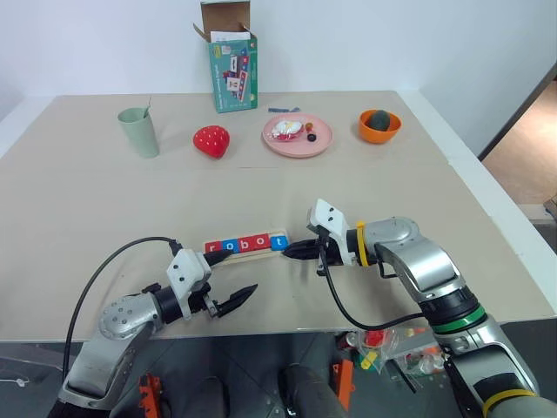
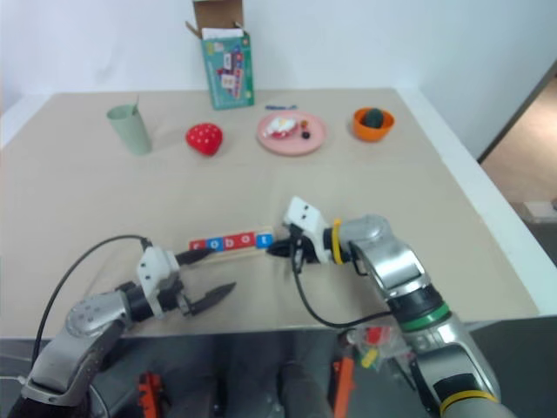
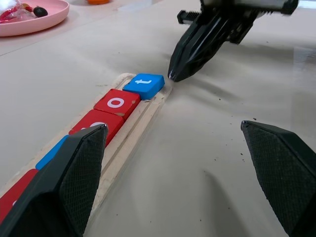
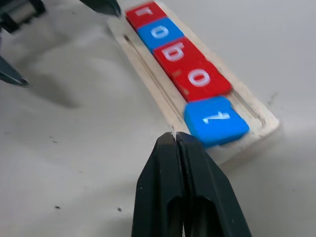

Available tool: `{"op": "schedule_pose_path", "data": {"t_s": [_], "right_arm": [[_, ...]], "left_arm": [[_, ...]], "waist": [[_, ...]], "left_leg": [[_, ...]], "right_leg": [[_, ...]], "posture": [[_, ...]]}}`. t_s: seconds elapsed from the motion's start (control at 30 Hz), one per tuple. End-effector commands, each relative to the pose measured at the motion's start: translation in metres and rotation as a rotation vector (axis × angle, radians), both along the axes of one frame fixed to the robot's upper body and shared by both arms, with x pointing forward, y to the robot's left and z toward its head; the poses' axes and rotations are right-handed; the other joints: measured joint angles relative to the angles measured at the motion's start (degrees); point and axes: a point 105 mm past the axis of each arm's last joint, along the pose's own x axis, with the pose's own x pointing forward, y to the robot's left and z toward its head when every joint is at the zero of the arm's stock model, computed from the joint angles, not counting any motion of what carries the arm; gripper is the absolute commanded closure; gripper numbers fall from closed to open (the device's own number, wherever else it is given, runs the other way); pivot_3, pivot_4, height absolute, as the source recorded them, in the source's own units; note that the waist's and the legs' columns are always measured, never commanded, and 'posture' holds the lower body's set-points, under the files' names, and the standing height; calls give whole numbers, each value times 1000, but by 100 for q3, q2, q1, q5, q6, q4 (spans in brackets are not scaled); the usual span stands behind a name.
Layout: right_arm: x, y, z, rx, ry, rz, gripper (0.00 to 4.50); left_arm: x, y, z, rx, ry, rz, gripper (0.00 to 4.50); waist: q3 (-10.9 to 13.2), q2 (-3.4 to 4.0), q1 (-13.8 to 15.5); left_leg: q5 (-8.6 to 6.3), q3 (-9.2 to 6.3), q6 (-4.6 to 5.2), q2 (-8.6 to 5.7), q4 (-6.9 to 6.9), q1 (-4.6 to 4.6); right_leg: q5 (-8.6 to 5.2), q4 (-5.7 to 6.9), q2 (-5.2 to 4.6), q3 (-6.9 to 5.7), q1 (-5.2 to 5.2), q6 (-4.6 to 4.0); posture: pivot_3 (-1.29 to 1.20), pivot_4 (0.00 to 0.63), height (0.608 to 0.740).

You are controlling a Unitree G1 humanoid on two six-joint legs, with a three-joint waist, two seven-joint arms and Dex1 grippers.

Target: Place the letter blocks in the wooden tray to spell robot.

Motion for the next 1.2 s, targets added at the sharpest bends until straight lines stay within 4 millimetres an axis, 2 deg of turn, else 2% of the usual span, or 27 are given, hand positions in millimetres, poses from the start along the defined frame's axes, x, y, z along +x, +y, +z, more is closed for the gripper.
{"op": "schedule_pose_path", "data": {"t_s": [0.03,0.43,0.9,0.97,1.0,1.03,1.1,1.17,1.2], "right_arm": [[5,3,6,2,-48,8,4481],[15,10,10,3,-95,17,4481],[15,15,14,10,-107,35,4481],[20,9,29,73,-110,4,4481],[23,5,39,127,-102,-16,4246],[24,2,46,163,-94,-28,3977],[32,-20,62,224,-120,-73,3316],[40,-43,64,219,-155,-125,2588],[40,-49,62,214,-158,-132,2250]], "left_arm": [[-2,1,10,1,-45,-1,0],[-4,1,6,11,-40,9,0],[-4,2,5,-7,-33,32,0],[5,15,12,-58,-30,116,0],[10,26,18,-89,-32,174,0],[14,34,22,-109,-34,210,0],[30,76,35,-151,-39,376,0],[39,109,46,-166,-66,489,0],[41,115,48,-164,-76,501,0]], "waist": [[0,0,-1],[0,0,-1],[0,0,0],[0,0,0],[0,0,0],[1,0,0],[1,0,4],[0,-2,17],[0,-3,19]], "left_leg": [[0,0,0,0,0,0],[0,-1,0,0,0,0],[0,-2,0,1,0,0],[0,-2,0,1,0,0],[0,-1,0,1,0,-1],[0,-1,0,1,0,-2],[0,-4,1,2,1,-1],[2,-12,3,2,3,1],[2,-16,4,1,3,2]], "right_leg": [[0,0,0,0,0,0],[0,0,1,-1,0,0],[0,0,0,-1,0,0],[0,0,-1,-1,0,0],[0,0,-1,-1,0,0],[1,0,-1,0,-1,0],[2,2,1,-3,0,-1],[3,3,2,-12,4,-2],[3,2,3,-18,6,-4]], "posture": [[0,150,740],[0,150,740],[0,150,740],[0,150,740],[0,150,740],[0,150,740],[0,150,740],[0,150,740],[0,150,740]]}}
